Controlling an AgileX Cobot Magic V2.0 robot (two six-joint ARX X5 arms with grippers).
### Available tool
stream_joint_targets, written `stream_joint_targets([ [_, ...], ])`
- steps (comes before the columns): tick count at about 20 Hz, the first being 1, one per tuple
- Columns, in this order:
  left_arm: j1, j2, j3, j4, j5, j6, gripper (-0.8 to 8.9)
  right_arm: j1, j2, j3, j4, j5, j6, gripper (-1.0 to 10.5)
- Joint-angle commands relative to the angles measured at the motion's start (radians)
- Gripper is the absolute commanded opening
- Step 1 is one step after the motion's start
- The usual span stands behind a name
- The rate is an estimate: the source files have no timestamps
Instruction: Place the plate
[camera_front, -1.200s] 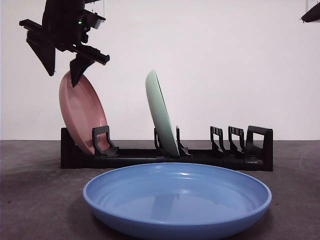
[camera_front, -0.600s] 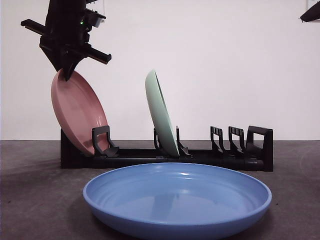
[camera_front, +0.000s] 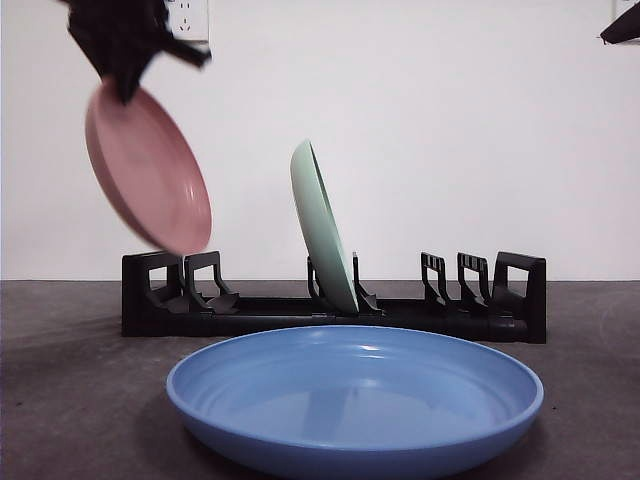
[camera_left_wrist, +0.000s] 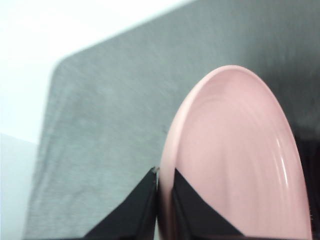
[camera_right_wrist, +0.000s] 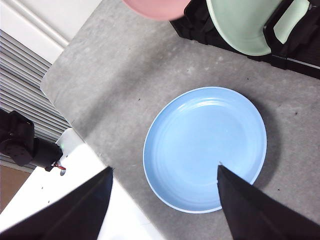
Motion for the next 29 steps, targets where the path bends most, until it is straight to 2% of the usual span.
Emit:
stream_joint_targets([
  [1,-0.014,-0.038,0.063,-0.035,0.006,0.001,0.09,0.005,0.007,0.006,0.014,-0.003,0.007,3.3],
  [6,-0.025,-0.154,0.091,-0.127,0.014,-0.003,0.09,0.005,0.007,0.006,0.018,-0.002,0.007,3.3],
  [9,-0.034,-0.224,0.092,-0.197,0.06,-0.021,0.09,0.005,0.007,0.006,0.018,-0.001,0.007,3.3],
  [13,-0.034,-0.314,0.092,-0.298,0.251,-0.069,0.09,0.005,0.008,0.006,0.024,0.002,0.007,3.3],
  [17,-0.034,-0.383,0.09,-0.388,0.484,-0.074,0.09,0.005,0.008,0.006,0.026,0.002,0.007,3.3],
  [20,-0.034,-0.423,0.069,-0.438,0.618,-0.075,0.09,0.005,0.008,0.006,0.031,0.002,0.007,3.3],
  [26,-0.034,-0.52,-0.096,-0.396,0.872,-0.077,0.09,0.005,0.008,0.006,0.032,0.001,0.007,3.3],
  [29,-0.034,-0.566,-0.221,-0.351,0.929,-0.086,0.09,0.005,0.008,0.006,0.032,0.001,0.007,3.3],
])
